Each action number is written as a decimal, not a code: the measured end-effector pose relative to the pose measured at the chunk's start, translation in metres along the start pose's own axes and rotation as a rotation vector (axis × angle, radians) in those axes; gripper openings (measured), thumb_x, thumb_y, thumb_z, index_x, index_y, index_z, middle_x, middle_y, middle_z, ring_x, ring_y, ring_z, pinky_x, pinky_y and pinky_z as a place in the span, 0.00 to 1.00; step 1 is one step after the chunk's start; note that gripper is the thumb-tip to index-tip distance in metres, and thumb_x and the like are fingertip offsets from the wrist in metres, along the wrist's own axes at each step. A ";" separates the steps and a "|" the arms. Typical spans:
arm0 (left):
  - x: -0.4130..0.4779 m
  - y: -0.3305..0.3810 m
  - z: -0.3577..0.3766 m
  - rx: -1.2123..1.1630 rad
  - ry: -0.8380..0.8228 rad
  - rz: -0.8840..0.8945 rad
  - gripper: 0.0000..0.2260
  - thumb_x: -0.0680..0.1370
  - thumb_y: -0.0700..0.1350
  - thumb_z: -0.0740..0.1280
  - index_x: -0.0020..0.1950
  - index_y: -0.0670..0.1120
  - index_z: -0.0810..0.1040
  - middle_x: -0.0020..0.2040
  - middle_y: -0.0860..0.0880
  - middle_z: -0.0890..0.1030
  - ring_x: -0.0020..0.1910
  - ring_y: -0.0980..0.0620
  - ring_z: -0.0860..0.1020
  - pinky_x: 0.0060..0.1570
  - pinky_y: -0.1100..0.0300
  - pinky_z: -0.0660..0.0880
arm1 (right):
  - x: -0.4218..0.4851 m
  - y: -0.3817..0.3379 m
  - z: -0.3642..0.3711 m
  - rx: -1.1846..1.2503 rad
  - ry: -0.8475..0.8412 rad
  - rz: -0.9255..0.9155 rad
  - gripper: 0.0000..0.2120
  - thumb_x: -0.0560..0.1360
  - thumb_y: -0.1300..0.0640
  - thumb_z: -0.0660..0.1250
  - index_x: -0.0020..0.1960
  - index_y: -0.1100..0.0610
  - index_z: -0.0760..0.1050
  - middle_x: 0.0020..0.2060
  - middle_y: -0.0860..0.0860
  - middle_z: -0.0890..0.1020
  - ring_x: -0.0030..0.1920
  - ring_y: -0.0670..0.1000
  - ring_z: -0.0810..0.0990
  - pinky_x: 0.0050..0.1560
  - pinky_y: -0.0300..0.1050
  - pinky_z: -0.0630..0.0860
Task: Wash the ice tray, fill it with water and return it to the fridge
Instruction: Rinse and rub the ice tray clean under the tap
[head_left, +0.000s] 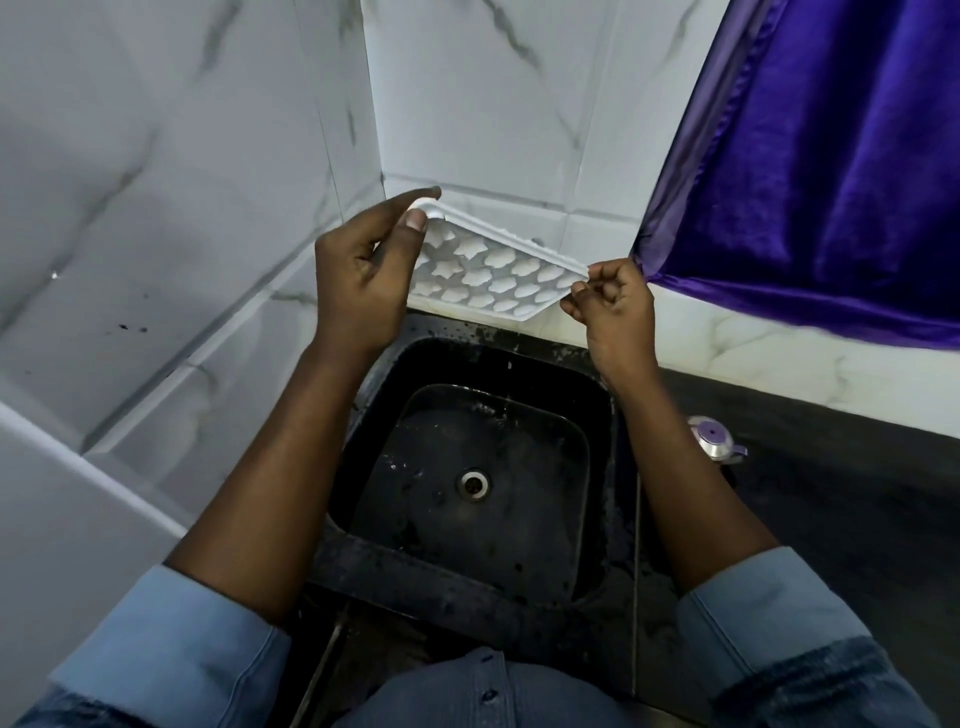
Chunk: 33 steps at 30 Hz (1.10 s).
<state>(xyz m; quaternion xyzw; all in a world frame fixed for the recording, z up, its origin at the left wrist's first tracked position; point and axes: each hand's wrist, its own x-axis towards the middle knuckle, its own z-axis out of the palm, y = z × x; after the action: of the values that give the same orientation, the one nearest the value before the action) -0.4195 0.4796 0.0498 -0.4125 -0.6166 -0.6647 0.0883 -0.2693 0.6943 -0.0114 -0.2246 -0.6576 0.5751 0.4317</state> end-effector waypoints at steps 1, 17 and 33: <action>-0.004 -0.006 -0.002 0.012 -0.024 0.002 0.13 0.87 0.48 0.65 0.66 0.46 0.85 0.56 0.54 0.88 0.58 0.54 0.85 0.58 0.58 0.78 | -0.004 0.003 -0.001 0.000 0.019 -0.010 0.09 0.80 0.67 0.68 0.49 0.53 0.75 0.40 0.43 0.85 0.46 0.45 0.85 0.53 0.48 0.85; -0.091 -0.069 0.015 -0.663 0.313 -0.981 0.09 0.87 0.45 0.62 0.60 0.44 0.80 0.55 0.46 0.84 0.57 0.48 0.81 0.63 0.57 0.77 | -0.056 0.059 -0.013 -0.247 0.039 -0.224 0.11 0.77 0.70 0.68 0.54 0.56 0.78 0.49 0.45 0.85 0.47 0.42 0.84 0.48 0.37 0.78; -0.102 -0.113 0.010 -0.434 0.348 -0.914 0.21 0.81 0.29 0.59 0.73 0.36 0.77 0.73 0.38 0.79 0.72 0.40 0.78 0.77 0.45 0.70 | -0.076 0.098 -0.026 -0.378 0.020 -0.222 0.06 0.79 0.60 0.69 0.54 0.50 0.77 0.58 0.34 0.83 0.64 0.46 0.83 0.59 0.47 0.81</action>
<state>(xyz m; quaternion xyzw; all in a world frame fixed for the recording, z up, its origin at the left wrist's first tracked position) -0.4203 0.4734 -0.1030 0.0057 -0.5579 -0.8063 -0.1967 -0.2272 0.6720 -0.1285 -0.2335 -0.7700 0.3885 0.4491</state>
